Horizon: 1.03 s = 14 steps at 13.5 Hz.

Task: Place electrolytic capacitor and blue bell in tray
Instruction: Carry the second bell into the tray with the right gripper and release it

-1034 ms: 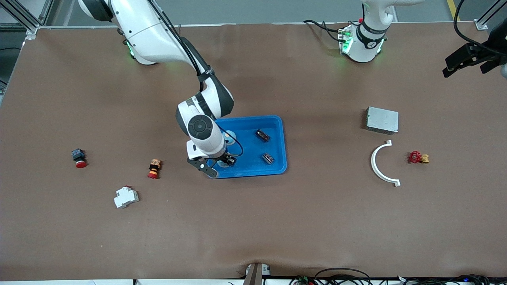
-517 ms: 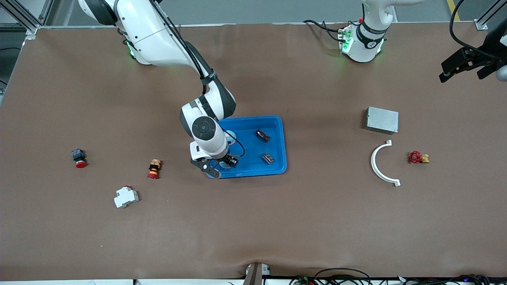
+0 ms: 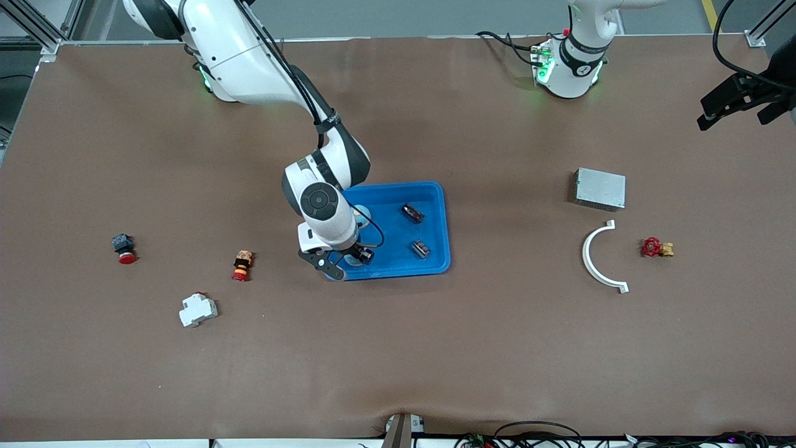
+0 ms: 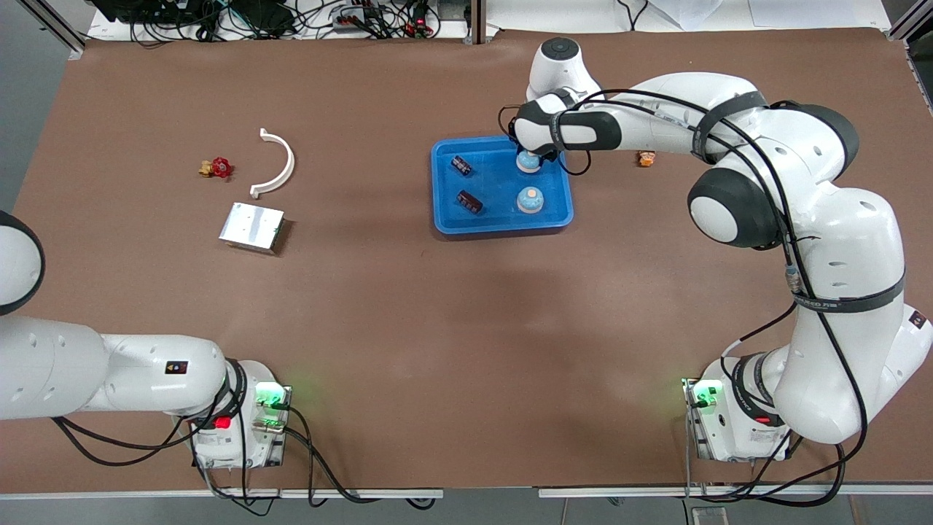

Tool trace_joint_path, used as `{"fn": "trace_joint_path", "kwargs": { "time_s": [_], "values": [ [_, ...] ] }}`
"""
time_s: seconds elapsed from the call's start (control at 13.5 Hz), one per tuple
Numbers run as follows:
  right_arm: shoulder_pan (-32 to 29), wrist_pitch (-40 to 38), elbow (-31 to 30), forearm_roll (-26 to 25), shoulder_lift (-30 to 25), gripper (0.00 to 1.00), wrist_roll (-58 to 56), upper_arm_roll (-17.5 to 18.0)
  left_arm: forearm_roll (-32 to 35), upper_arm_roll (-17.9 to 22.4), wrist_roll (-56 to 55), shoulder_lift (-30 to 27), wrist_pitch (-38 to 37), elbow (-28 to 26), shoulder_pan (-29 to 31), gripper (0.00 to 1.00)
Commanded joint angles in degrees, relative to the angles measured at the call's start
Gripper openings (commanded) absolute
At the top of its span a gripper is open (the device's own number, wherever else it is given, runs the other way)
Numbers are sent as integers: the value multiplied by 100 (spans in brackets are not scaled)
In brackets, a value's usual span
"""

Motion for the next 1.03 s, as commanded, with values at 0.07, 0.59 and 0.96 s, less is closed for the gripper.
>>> {"fn": "trace_joint_path", "kwargs": {
  "time_s": [0.07, 0.59, 0.96],
  "values": [
    [74, 159, 15, -84, 105, 0, 243, -48, 67, -58, 52, 231, 3, 330, -67, 100],
    [100, 176, 15, -84, 149, 100, 304, -57, 93, -76, 52, 347, 3, 489, -76, 100],
    [39, 71, 85, -84, 61, 100, 367, -66, 66, -67, 60, 382, 3, 498, -93, 100]
  ]
}}
